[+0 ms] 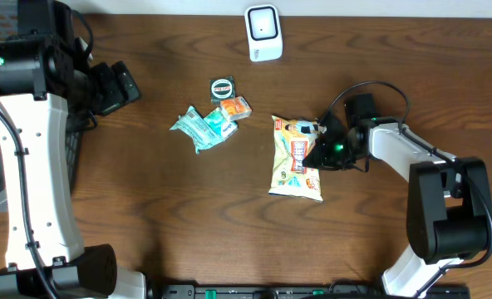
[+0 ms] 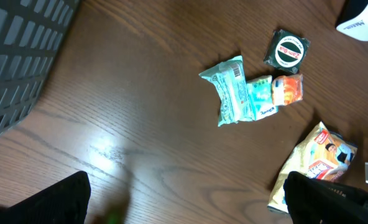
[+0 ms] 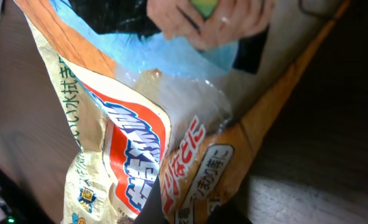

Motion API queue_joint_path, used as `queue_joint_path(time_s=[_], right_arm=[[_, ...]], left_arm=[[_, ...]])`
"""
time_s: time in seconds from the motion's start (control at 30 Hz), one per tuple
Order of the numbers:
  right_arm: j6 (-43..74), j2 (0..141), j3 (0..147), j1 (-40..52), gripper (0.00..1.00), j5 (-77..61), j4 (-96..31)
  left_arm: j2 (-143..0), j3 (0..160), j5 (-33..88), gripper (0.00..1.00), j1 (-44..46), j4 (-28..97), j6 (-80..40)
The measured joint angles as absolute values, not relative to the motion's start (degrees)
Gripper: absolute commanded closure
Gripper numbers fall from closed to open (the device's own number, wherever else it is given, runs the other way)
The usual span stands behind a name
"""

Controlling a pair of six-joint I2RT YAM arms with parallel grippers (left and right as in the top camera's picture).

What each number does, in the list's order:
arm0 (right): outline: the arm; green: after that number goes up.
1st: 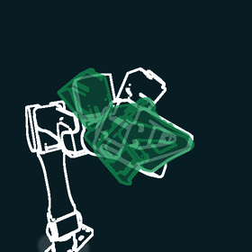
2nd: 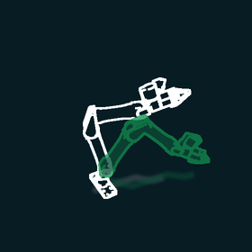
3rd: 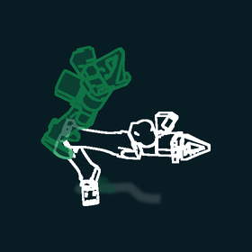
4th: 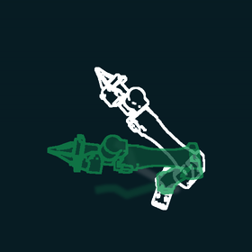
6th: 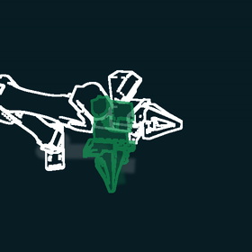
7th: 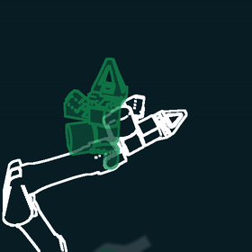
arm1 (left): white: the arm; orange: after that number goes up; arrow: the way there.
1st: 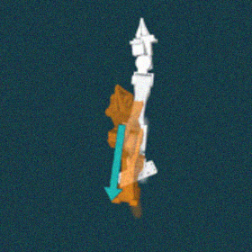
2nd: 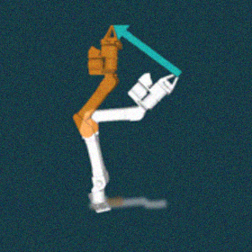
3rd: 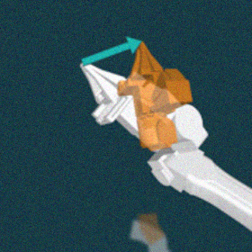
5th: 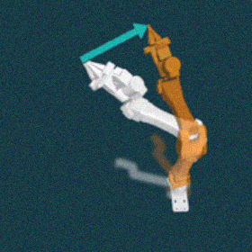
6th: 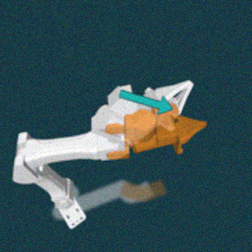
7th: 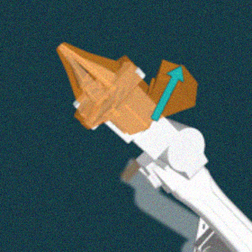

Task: Scan the item barcode
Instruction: 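Grasp the yellow snack bag edge and lift it with the right gripper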

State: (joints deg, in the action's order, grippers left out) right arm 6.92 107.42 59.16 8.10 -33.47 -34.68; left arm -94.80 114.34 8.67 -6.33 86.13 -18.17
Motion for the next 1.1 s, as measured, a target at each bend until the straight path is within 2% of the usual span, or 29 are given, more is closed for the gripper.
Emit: queue_joint_path(time_s=[0.17,0.2,0.27,0.3,0.4,0.53,0.67,0.87,1.1], right_arm=[[8.67,107.68,62.5,7.92,0.96,-32.49,-39.03],[8.8,107.68,63.92,7.92,0.76,-30.94,-40.47],[9.41,107.68,68.86,7.81,0.27,-24.82,-44.27],[9.43,107.61,71.05,7.73,0.2,-21.98,-45.93],[9.61,107.59,75.68,7.68,0.09,-15.59,-50.3],[9.58,107.55,78.26,8.82,0.08,-10.28,-51.92],[9.63,107.55,78.26,14.15,0.01,-6.92,-50.81],[15.27,107.63,76.88,25.69,0.01,7.07,-46.46],[19.2,112.12,75.9,29.76,0.01,15.84,-42.59]], left_arm=[[-94.8,114.34,8.67,0.02,-6.33,86.15,-18.17],[-94.8,114.34,8.69,0.02,-6.33,86.15,-18.17],[-94.8,114.34,8.67,0.02,-6.33,86.13,-18.15],[-94.8,114.34,8.69,0.02,-6.33,86.15,-18.17],[-94.8,114.34,8.67,0.02,-6.33,86.17,-18.17],[-94.8,114.34,8.67,0.02,-6.33,86.15,-18.17],[-94.8,114.34,8.67,0.02,-6.33,86.17,-18.15],[-94.8,114.34,8.67,0.02,-6.33,86.15,-18.17],[-94.8,114.34,8.67,0.02,-6.33,86.13,-18.15]])
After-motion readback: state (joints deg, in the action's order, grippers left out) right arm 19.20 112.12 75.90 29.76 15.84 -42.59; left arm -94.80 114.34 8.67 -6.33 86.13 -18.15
